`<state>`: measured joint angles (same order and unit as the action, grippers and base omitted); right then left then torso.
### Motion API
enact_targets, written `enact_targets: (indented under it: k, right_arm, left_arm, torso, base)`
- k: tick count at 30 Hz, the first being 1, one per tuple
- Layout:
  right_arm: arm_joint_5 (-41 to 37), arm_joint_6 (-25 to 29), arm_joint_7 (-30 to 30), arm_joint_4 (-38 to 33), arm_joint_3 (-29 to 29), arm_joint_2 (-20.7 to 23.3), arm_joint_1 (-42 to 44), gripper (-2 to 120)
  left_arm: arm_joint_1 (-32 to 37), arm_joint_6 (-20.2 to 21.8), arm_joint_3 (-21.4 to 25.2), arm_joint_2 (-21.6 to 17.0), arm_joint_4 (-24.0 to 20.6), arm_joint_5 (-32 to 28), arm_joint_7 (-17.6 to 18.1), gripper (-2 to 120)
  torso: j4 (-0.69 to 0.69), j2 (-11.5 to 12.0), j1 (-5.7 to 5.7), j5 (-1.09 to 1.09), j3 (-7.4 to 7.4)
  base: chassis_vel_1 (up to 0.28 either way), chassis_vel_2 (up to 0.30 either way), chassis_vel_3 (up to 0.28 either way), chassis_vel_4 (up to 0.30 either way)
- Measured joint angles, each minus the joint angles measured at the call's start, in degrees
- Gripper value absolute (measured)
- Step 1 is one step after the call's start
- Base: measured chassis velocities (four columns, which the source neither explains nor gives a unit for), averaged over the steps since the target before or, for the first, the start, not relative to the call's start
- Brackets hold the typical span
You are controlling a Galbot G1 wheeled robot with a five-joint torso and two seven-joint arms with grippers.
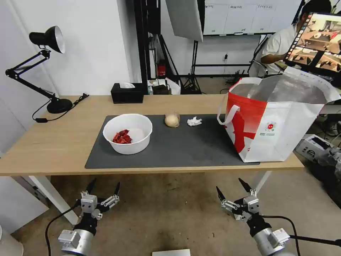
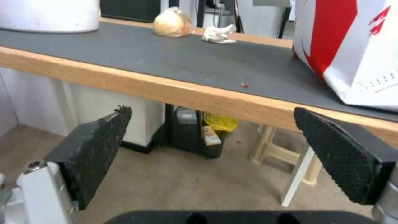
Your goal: Pick up the trash from the table and place it into the takeout bag.
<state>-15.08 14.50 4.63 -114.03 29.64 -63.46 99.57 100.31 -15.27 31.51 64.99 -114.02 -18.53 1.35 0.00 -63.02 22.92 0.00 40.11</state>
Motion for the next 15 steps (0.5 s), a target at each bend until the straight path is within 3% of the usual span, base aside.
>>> enact_targets:
  k: [8, 15]
  right_arm:
    - [-6.43, -3.32, 1.32, -2.97, -3.60, 6.44, -5.09, 100]
    - [-16.76, -7.95, 2.06, -3.79, -12.50, 18.13, -20.08, 100]
  left_arm:
    - [-1.08, -0.01, -0.17, -0.19, 0.26, -0.13, -0.07, 100]
    - [-2.80, 1.49, -0.80, -0.52, -0.35, -0.26, 0.24, 100]
  torso:
    - [0.00, 0.00, 0.00, 0.00, 0.00]
    - [0.02, 0.00, 0.00, 0.00, 0.01]
  base:
    - [0.000, 0.000, 0.000, 0.000]
    - [0.000, 0.000, 0.000, 0.000]
